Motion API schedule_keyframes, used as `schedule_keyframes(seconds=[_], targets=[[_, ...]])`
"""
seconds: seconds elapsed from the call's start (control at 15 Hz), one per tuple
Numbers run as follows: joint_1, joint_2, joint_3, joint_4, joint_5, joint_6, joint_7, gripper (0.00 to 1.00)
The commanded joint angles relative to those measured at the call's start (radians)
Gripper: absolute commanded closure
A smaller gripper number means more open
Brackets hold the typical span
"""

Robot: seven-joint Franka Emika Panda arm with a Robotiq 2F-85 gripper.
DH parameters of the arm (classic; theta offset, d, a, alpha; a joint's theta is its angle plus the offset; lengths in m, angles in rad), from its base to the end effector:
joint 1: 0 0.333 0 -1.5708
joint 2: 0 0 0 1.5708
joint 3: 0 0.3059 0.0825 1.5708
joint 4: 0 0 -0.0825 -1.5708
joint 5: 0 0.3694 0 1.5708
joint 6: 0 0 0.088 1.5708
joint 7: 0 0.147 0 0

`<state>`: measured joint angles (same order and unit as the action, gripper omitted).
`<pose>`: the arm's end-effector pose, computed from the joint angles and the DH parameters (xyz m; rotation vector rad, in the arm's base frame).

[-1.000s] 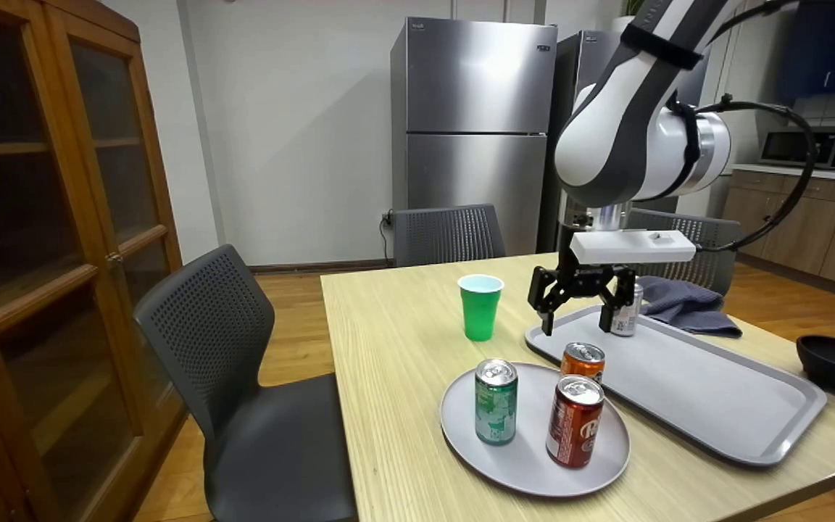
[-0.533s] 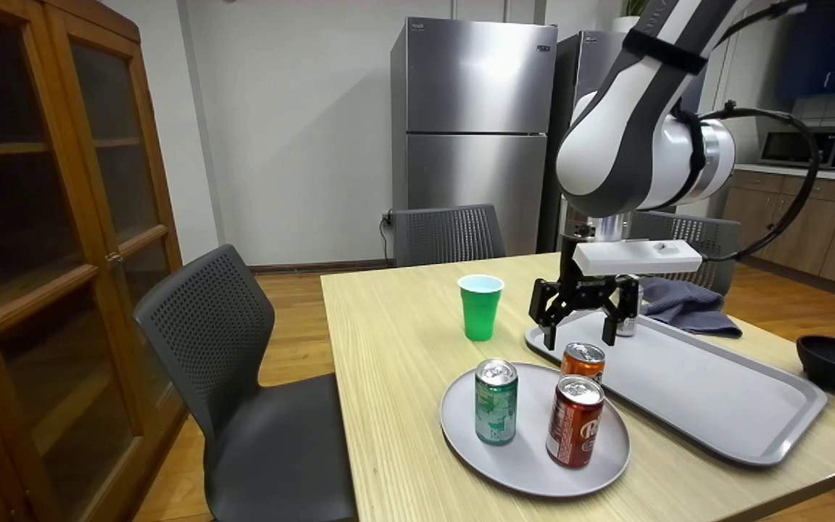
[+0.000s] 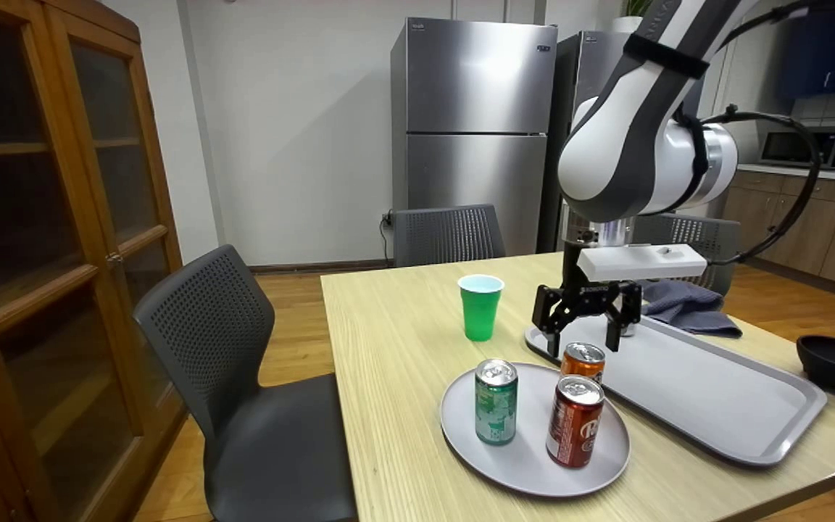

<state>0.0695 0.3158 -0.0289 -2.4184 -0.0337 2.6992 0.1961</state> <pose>0.4780 0.0189 0.1417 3.1084 -0.1922 -0.0499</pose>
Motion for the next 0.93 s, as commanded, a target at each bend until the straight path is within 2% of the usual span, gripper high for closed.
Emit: schedule_keyframes(seconds=[0.0, 0.27, 0.4, 0.67, 0.73, 0.87], targets=[[-0.005, -0.008, 0.007, 0.0, 0.001, -0.033, -0.035, 0.0], [0.0, 0.005, 0.0, 0.01, -0.012, -0.044, -0.034, 0.0], [0.0, 0.01, -0.001, 0.013, -0.014, -0.049, -0.035, 0.26], [0.003, 0.011, -0.008, 0.02, -0.022, -0.059, -0.029, 0.58], [0.002, 0.006, -0.008, 0.022, -0.022, -0.062, -0.03, 0.62], [-0.003, -0.009, -0.008, 0.027, -0.019, -0.066, -0.037, 0.62]])
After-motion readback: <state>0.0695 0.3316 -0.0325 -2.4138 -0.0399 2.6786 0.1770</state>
